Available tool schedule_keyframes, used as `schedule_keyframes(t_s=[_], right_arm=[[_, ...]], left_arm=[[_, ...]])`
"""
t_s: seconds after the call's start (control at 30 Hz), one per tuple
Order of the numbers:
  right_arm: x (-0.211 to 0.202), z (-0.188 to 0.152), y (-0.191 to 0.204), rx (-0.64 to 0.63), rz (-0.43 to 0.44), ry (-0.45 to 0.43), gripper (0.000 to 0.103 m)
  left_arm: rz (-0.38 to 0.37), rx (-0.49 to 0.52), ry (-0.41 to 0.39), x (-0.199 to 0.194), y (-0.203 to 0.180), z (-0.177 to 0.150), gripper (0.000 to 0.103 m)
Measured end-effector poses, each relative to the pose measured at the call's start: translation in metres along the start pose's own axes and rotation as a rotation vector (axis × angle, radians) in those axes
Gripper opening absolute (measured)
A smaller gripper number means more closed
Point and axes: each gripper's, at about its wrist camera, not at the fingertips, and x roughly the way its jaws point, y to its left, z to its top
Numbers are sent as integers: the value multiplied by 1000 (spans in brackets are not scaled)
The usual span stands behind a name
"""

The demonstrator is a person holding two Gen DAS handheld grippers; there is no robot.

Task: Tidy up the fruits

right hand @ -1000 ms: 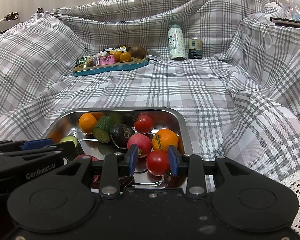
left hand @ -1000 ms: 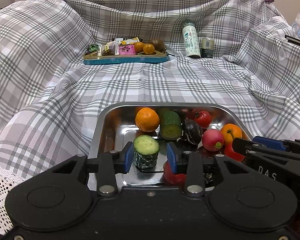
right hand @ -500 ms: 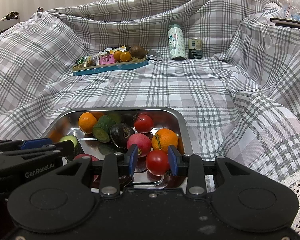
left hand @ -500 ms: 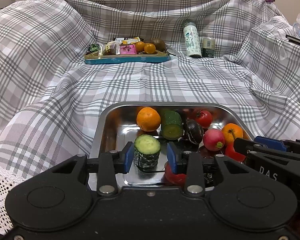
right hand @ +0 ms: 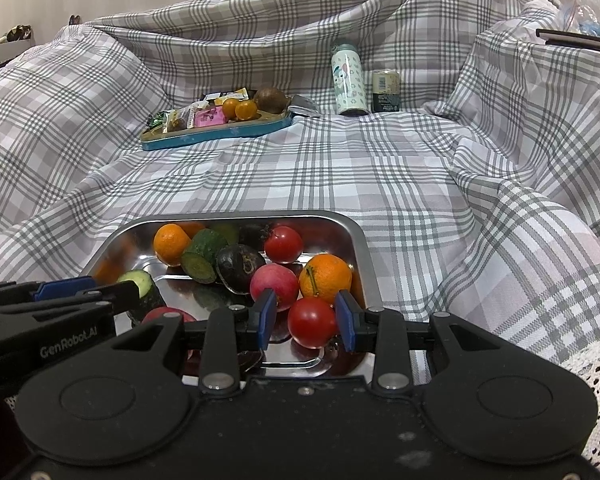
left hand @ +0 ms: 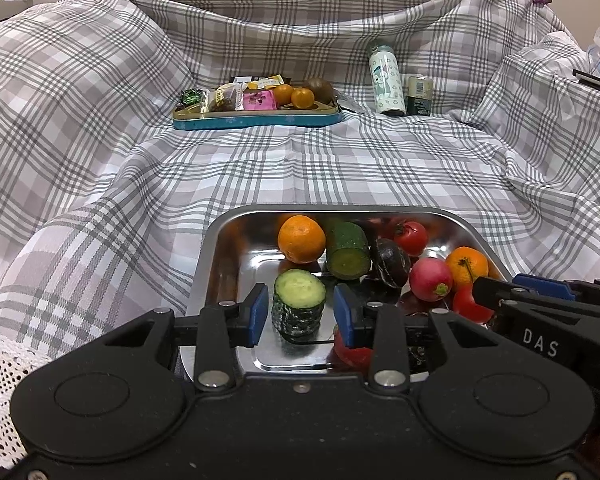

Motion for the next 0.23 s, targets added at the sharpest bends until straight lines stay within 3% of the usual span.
schedule_keyframes(t_s=[0.23], right_arm=[[2, 0, -1, 9, -7, 11, 35]], left_arm=[[-5, 3, 3, 1, 1, 1, 45]])
